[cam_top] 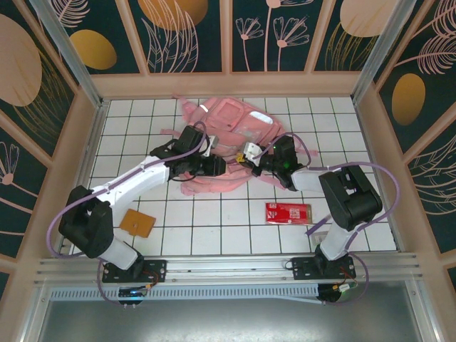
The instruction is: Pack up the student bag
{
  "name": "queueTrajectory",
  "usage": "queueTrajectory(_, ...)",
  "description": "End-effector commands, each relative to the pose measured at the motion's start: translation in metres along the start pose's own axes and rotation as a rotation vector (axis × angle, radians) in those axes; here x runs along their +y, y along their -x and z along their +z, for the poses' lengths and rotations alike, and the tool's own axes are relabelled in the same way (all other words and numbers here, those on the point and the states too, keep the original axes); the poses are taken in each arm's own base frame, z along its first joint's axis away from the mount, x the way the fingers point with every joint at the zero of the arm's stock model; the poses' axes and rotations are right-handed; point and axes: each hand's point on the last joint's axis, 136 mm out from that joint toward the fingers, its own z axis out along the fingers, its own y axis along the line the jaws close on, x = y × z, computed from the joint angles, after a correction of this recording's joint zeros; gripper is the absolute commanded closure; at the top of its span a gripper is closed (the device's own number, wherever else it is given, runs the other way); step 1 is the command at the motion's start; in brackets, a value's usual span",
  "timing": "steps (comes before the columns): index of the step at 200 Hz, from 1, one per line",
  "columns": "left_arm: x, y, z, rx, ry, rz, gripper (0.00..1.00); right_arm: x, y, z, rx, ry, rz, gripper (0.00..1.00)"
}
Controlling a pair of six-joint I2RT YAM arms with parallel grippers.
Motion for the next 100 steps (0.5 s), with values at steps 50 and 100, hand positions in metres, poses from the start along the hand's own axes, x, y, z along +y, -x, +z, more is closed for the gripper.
queueTrajectory(50, 0.021, 0.002, 0.035, 0.022, 0.06, 0.004, 0.6, -0.004, 0.039, 0.004, -0.121, 0.048, -0.025, 1.0)
queueTrajectory(100, 0.025, 0.023, 0.035, -0.051, 0.114, 0.045, 0.73, 0.005, 0.042, 0.003, -0.112, 0.101, -0.06, 1.0)
